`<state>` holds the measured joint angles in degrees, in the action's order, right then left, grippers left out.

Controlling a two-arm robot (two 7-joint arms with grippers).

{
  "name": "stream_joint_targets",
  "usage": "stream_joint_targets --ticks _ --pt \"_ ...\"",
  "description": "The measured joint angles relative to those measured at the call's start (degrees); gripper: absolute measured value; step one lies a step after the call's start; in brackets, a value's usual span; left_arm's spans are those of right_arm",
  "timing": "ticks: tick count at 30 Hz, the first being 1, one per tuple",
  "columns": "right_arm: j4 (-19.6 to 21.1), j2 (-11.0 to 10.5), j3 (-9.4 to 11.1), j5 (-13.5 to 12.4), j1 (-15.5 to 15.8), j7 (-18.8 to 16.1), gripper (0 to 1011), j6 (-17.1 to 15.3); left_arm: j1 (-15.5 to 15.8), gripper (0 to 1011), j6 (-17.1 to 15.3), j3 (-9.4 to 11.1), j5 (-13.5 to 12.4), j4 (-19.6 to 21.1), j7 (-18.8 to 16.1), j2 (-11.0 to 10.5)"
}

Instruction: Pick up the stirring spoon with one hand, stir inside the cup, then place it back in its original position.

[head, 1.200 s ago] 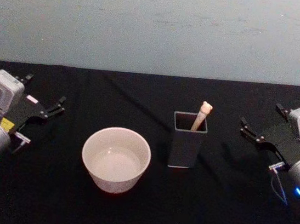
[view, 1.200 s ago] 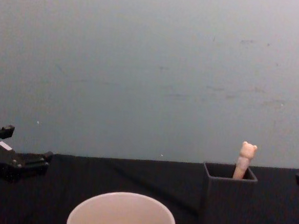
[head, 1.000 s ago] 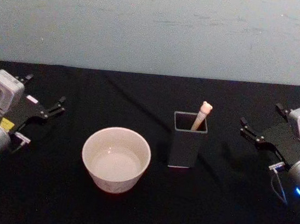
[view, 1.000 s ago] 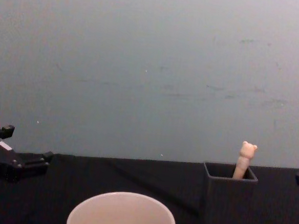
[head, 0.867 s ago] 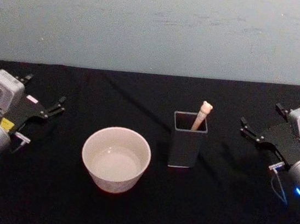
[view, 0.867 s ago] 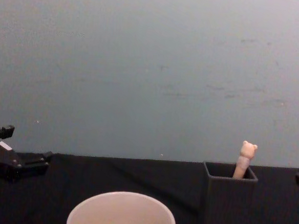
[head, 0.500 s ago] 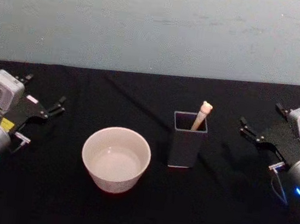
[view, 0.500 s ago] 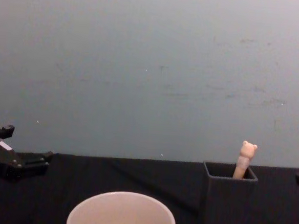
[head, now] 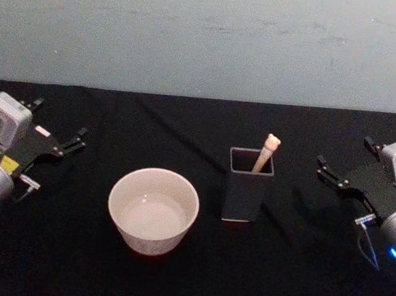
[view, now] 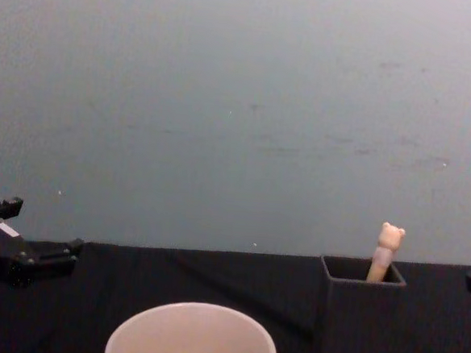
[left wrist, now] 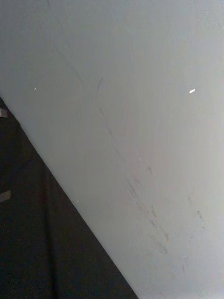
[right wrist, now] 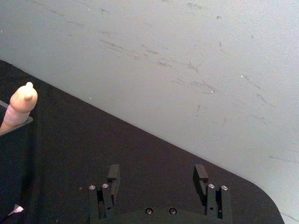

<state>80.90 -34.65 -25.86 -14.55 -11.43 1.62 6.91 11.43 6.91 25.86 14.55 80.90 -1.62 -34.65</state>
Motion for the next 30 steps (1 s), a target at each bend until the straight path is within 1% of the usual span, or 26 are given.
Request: stream_joint_targets --ticks 7,12,15,16,18,19,20,21,22,23,24,25,26,27,28,30 --pt "0.0 0.0 0.0 0.0 0.0 0.0 1002 0.0 0.0 1002 0.0 0.0 0.0 0.0 0.0 0.0" --pt "0.27 0.18 1.25 0.2 0.58 -0.64 1003 1.05 0.0 1001 0.0 0.0 0.0 0.0 0.0 0.0" --pt "1.01 -0.23 2.0 -0.79 1.18 -2.13 1002 1.53 0.0 1001 0.0 0.0 0.0 0.0 0.0 0.0" --pt "1.79 -0.74 2.46 -1.66 1.72 -3.48 1002 1.7 0.0 1001 0.0 0.0 0.0 0.0 0.0 0.0" --pt "2.63 -1.37 2.85 -2.62 2.3 -5.02 1002 1.78 0.0 1001 0.0 0.0 0.0 0.0 0.0 0.0" --pt "3.67 -2.19 3.37 -3.97 3.02 -7.04 1002 1.79 0.0 1001 0.0 0.0 0.0 0.0 0.0 0.0" --pt "4.15 -2.57 3.57 -4.67 3.34 -8.03 1002 1.79 0.0 1001 0.0 0.0 0.0 0.0 0.0 0.0" --pt "5.19 -3.41 3.97 -6.05 4.07 -10.27 1002 1.77 0.0 1001 0.0 0.0 0.0 0.0 0.0 0.0" --pt "5.6 -3.74 4.14 -6.71 4.38 -11.2 1003 1.76 0.0 1001 0.0 0.0 0.0 0.0 0.0 0.0" --pt "6.57 -4.49 4.59 -8.37 5.09 -13.44 1003 1.74 0.0 1001 0.0 0.0 0.0 0.0 0.0 0.0" --pt "6.57 -4.49 4.59 -8.37 5.09 -13.44 1003 1.74 0.0 1001 0.0 0.0 0.0 0.0 0.0 0.0" --pt "7.4 -5.12 5.12 -10.28 5.75 -15.76 1002 1.73 0.0 1001 0.0 0.0 0.0 0.0 0.0 0.0" --pt "7.73 -5.35 5.39 -11.39 6.03 -17.15 1002 1.71 0.0 1001 0.0 0.0 0.0 0.0 0.0 0.0" --pt "8.03 -5.55 5.64 -12.5 6.24 -18.32 1002 1.64 0.0 1001 0.0 0.0 0.0 0.0 0.0 0.0" --pt "8.47 -5.79 6.06 -14.54 6.57 -20.68 1002 1.46 0.0 1001 0.0 0.0 0.0 0.0 0.0 0.0" --pt "8.79 -5.83 6.41 -17.14 6.72 -23.87 1002 0.88 0.0 1001 0.0 0.0 0.0 0.0 0.0 0.0"
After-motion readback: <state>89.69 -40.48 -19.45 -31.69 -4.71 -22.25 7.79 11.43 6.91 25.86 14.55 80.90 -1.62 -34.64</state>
